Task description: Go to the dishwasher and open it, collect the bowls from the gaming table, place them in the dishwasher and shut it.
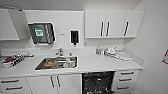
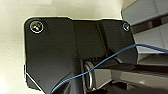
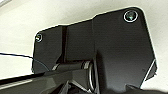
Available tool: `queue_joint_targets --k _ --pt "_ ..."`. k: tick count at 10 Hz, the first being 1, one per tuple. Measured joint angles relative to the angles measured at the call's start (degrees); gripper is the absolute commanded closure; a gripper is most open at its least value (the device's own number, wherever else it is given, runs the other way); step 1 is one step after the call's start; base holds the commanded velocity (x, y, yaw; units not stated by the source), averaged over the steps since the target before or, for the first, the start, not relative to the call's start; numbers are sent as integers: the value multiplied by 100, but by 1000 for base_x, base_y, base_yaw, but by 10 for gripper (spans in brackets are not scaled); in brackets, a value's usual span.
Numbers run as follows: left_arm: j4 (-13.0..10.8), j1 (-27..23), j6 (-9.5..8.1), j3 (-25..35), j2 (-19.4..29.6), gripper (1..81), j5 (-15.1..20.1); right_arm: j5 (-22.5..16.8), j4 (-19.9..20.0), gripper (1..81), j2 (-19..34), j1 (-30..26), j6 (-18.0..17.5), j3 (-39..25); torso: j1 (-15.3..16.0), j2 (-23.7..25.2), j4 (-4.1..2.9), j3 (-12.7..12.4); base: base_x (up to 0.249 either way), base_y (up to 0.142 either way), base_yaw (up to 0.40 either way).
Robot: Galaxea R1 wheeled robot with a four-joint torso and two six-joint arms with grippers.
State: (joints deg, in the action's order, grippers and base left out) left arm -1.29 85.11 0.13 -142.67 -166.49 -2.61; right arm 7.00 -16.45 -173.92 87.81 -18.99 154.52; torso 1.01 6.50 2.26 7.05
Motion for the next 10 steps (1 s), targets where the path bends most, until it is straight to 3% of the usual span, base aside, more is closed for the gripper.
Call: queue_joint_targets --k 2,10 --pt "-2 69 0 0 -5 10 33 -13 0 10 0 61 34 1 -7 5 0 -120 0 0 0" --pt "-2 66 -2 -2 -30 10 24 -44 2 10 -2 94 9 52 -11 5 0 -116 0 0 0"
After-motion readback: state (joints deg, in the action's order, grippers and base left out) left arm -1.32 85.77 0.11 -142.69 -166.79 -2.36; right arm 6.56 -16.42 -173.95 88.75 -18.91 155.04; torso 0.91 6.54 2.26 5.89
